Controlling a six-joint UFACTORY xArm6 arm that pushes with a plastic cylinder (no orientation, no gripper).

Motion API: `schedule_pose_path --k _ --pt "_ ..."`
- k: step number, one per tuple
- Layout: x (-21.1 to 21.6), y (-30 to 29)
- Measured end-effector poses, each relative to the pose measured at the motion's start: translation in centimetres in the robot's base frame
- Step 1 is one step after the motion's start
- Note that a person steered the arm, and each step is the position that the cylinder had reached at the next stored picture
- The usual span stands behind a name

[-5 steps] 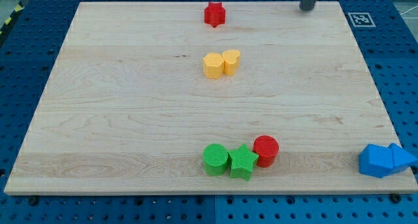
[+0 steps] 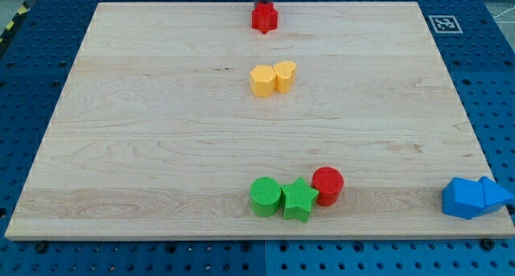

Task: Move red star towards bottom center

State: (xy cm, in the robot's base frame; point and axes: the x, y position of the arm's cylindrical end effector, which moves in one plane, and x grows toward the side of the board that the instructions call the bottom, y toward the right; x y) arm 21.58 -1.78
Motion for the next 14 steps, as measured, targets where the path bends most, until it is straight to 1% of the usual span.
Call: schedule_pose_path --k 1,2,3,4,6,7,8,9,10,11,12,13,14 --pt "3.0 -2.0" --pt "0.6 -1.0" --pt "-1.1 2.7" --pt "0.6 4.3" --pt "9.2 3.2" --pt "11.1 2.4" --pt "8.8 4.1" --pt "4.5 6.2" --pt "2.0 4.7" --pt "4.6 -0.4" --pt "9.5 -3.5" --pt "15.1 -4.1" --pt "14.8 -4.0"
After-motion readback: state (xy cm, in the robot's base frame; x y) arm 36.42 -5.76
